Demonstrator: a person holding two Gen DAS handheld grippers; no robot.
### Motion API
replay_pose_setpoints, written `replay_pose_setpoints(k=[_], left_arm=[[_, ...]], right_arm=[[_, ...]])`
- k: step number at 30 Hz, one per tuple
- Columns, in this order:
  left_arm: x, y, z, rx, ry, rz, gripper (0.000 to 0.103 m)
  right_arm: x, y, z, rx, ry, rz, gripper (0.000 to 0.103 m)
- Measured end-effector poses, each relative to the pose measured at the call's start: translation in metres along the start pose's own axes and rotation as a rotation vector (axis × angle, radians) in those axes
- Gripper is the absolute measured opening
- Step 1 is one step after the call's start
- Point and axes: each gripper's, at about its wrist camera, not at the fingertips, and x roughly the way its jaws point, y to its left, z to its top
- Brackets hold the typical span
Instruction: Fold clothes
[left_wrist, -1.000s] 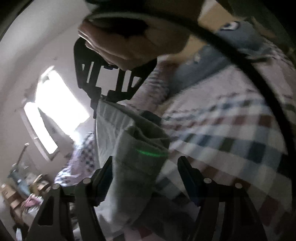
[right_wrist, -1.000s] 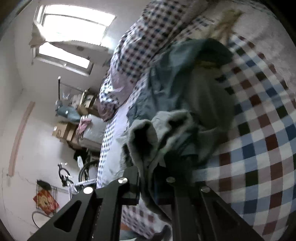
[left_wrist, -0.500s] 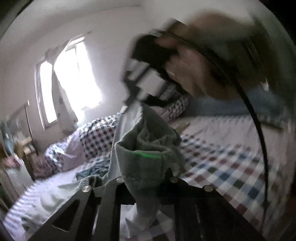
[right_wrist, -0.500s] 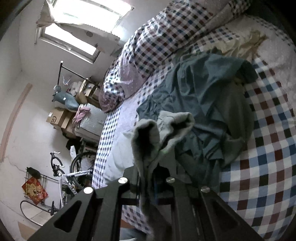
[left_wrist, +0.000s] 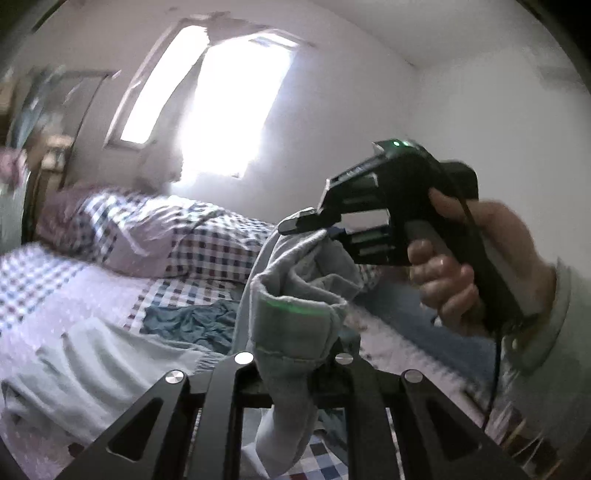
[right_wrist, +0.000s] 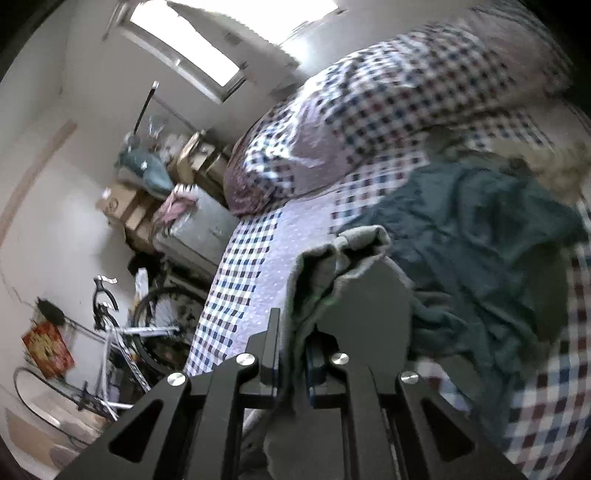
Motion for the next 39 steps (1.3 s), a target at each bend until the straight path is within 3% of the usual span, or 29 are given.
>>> replay_pose_setpoints(k=[8,15,23,29,32,34,35,36,39], left_arm=[[-0.012,0.142,0.002,-0.322,0.028,0.007,0.011],[-0.004,0.237,-0.017,-0.554,0.087,-0.006,0.010],[-0.006,0.300,-0.049,-0.726,0.113,0.102,0.010],[0.010,0.322,-0.077,-0.779,0.246,0.207,0.012],[0.005,0.322,-0.075,-0.755,0.231,0.230,0.023],[-0.001,0.322,-0.071,-0.747,0.204,0.246,0.039],[-0.004,0.322,-0.070,-0.742,0.190,0.254,0.051],[-0.007,0.323,-0.068,-0.738,0.177,0.262,0.061],[-0.017,0.323,-0.063,-0.724,0.136,0.287,0.075]], right_arm=[[0.124,0.090,0.005,-0.143,0.142,-0.096,0.009],[0.229,0.117,0.009,-0.200,0.258,-0.187,0.009],[0.327,0.136,-0.003,-0.293,0.386,-0.254,0.010],[0.391,0.125,-0.029,-0.357,0.476,-0.341,0.013],[0.398,0.102,-0.033,-0.317,0.494,-0.352,0.022],[0.386,0.090,-0.029,-0.266,0.476,-0.328,0.047],[0.377,0.086,-0.027,-0.247,0.457,-0.312,0.052],[0.364,0.082,-0.026,-0.233,0.434,-0.299,0.054],[0.318,0.072,-0.022,-0.195,0.359,-0.265,0.057]])
